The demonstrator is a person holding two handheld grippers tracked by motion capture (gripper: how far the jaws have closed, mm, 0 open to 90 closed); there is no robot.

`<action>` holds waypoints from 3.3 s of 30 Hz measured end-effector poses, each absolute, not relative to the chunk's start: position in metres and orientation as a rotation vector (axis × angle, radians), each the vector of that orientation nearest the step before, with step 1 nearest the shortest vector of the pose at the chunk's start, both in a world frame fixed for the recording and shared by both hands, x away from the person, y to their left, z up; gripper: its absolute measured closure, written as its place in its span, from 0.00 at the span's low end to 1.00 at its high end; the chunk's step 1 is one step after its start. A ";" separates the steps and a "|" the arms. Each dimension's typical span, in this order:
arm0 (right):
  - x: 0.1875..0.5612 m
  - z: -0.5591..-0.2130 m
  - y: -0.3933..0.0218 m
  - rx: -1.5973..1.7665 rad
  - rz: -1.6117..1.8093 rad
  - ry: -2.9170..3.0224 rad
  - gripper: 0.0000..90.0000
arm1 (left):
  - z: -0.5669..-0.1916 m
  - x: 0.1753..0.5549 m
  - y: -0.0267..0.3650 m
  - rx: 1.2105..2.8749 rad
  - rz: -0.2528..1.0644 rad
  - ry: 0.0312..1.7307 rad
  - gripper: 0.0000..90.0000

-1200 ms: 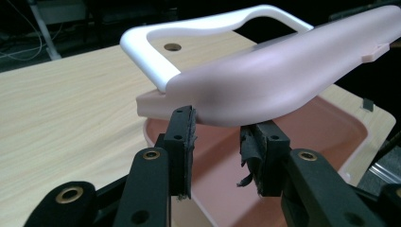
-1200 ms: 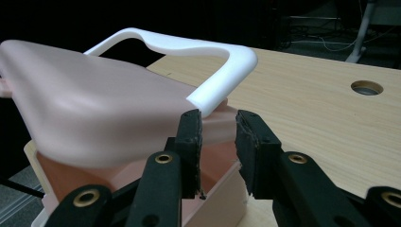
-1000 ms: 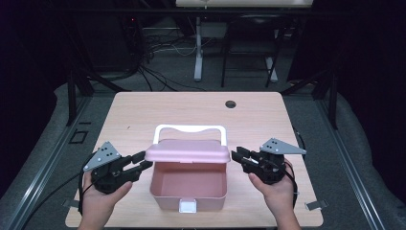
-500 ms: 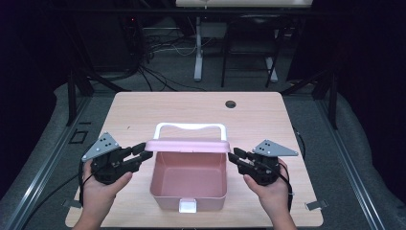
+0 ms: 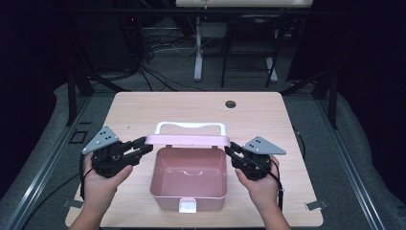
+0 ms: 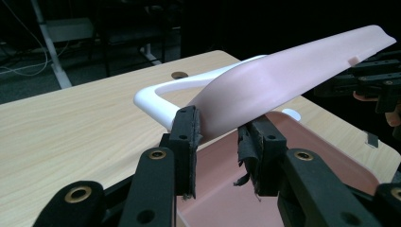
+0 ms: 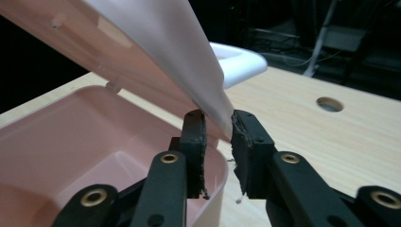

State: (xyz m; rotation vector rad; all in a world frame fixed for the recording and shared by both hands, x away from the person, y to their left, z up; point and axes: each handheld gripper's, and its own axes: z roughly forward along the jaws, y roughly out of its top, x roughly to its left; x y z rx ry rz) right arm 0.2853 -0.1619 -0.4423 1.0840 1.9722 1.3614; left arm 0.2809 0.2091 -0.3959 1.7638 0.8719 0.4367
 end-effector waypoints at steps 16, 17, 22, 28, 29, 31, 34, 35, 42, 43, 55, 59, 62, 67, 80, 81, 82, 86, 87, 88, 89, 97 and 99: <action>0.292 -0.436 -0.150 1.099 1.341 1.863 0.91 | -0.397 0.293 0.210 1.751 0.428 0.894 0.75; 0.292 -0.436 -0.150 1.099 1.339 1.859 0.91 | -0.398 0.293 0.210 1.752 0.428 0.894 0.75; 0.293 -0.436 -0.149 1.116 1.336 1.834 0.93 | -0.406 0.291 0.214 1.750 0.416 0.894 0.73; 0.296 -0.436 -0.148 1.129 1.337 1.820 0.93 | -0.422 0.287 0.218 1.769 0.397 0.916 0.72; 0.296 -0.436 -0.148 1.130 1.338 1.817 0.93 | -0.425 0.286 0.219 1.775 0.393 0.919 0.72; 0.297 -0.436 -0.147 1.133 1.329 1.816 0.94 | -0.431 0.285 0.221 1.787 0.387 0.925 0.72; 0.299 -0.435 -0.147 1.147 1.328 1.817 0.94 | -0.439 0.282 0.222 1.794 0.381 0.930 0.72; 0.299 -0.434 -0.147 1.150 1.329 1.818 0.94 | -0.442 0.280 0.224 1.794 0.378 0.935 0.72; 0.304 -0.431 -0.146 1.182 1.324 1.820 0.94 | -0.459 0.275 0.228 1.800 0.344 0.959 0.70; 0.305 -0.431 -0.146 1.184 1.325 1.819 0.94 | -0.461 0.274 0.228 1.808 0.337 0.959 0.70; 0.314 -0.427 -0.145 1.209 1.297 1.835 0.95 | -0.485 0.269 0.223 1.805 0.266 0.976 0.66; 0.316 -0.427 -0.145 1.216 1.296 1.835 0.95 | -0.489 0.269 0.222 1.819 0.253 0.977 0.66; 0.317 -0.426 -0.145 1.218 1.285 1.841 0.95 | -0.491 0.268 0.220 1.829 0.242 0.972 0.66; 0.321 -0.425 -0.145 1.221 1.282 1.844 0.95 | -0.496 0.267 0.215 1.865 0.237 0.954 0.68; 0.331 -0.425 -0.144 1.245 1.272 1.846 0.96 | -0.499 0.261 0.213 1.848 0.251 0.962 0.68; 0.332 -0.424 -0.144 1.248 1.270 1.847 0.96 | -0.499 0.260 0.213 1.851 0.250 0.964 0.68; 0.333 -0.424 -0.144 1.248 1.270 1.846 0.96 | -0.499 0.260 0.212 1.849 0.249 0.964 0.68; 0.339 -0.424 -0.143 1.261 1.257 1.846 0.96 | -0.499 0.260 0.211 1.848 0.249 0.959 0.67; 0.341 -0.424 -0.143 1.269 1.255 1.845 0.96 | -0.499 0.260 0.211 1.846 0.250 0.957 0.67; 0.342 -0.424 -0.143 1.272 1.252 1.848 0.96 | -0.499 0.260 0.211 1.846 0.250 0.956 0.67; 0.343 -0.424 -0.143 1.278 1.251 1.848 0.96 | -0.499 0.259 0.211 1.846 0.250 0.956 0.67; 0.353 -0.424 -0.141 1.325 1.229 1.849 0.97 | -0.500 0.259 0.210 1.845 0.256 0.954 0.66; 0.356 -0.424 -0.141 1.334 1.227 1.851 0.97 | -0.500 0.259 0.210 1.846 0.259 0.957 0.66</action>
